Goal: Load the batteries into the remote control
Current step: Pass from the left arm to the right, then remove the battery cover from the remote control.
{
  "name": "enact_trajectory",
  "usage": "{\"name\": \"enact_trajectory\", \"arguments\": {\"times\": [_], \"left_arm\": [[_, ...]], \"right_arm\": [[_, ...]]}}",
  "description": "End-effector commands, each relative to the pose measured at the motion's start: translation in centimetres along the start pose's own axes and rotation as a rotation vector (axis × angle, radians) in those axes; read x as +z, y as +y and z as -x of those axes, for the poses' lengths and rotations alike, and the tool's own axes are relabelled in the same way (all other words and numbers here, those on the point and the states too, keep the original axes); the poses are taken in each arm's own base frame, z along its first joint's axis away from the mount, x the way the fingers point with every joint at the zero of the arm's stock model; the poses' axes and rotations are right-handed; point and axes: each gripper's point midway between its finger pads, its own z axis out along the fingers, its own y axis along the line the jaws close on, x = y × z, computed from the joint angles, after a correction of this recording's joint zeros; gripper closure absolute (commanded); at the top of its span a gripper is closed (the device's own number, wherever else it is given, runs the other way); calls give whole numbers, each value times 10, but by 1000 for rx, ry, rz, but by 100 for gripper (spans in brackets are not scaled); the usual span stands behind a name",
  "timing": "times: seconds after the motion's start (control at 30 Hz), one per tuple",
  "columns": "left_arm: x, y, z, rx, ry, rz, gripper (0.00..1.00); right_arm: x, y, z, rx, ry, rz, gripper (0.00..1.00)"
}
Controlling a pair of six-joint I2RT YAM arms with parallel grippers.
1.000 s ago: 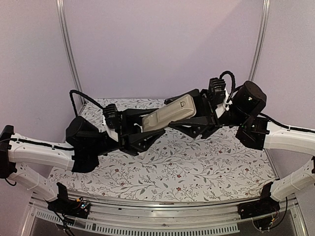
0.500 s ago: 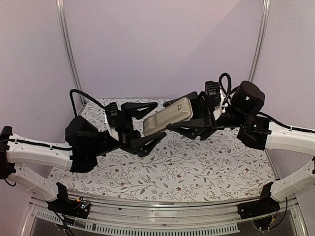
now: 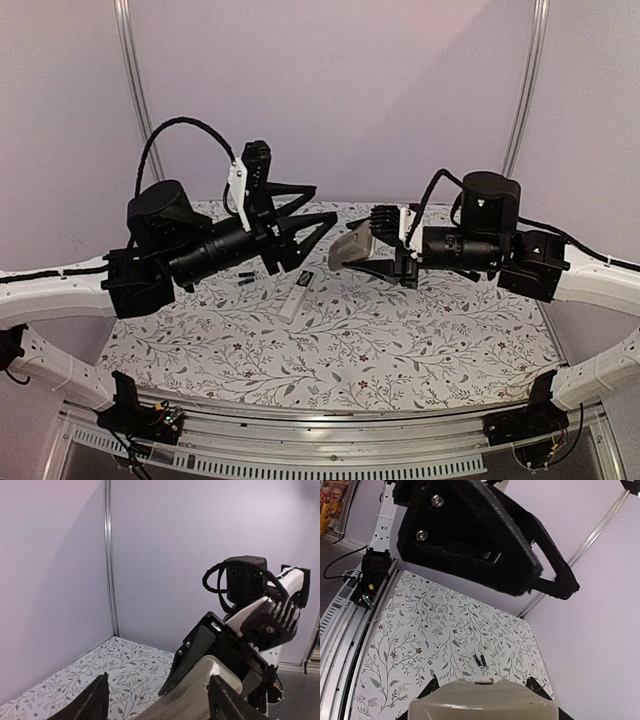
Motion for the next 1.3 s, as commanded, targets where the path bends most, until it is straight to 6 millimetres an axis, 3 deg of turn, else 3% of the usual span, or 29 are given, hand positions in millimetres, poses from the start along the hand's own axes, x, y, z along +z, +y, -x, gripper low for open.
{"name": "enact_trajectory", "arguments": {"times": [0.0,0.3,0.43,0.57,0.67,0.97,1.27], "left_arm": [[8,9,-47,-152,269,63,40],[2,-6,-44,-272,245,-39,59],[3,-3,-52,-336,270,-46,56],[5,10,-59,-384,280,-10,70],[7,17,-58,-396,262,0,71],[23,1,-78,-423,339,-90,68],[29,-2,-85,-426,356,-109,78]], "right_arm": [[9,-14,-21,-113,93,-53,92],[18,-28,-41,-106,155,-96,92],[22,-27,-44,-97,159,-86,92],[24,-28,-40,-103,136,-91,92],[25,-27,-39,-105,133,-85,92],[24,-31,-42,-101,144,-106,92],[22,-30,-34,-94,117,-101,93]]}}
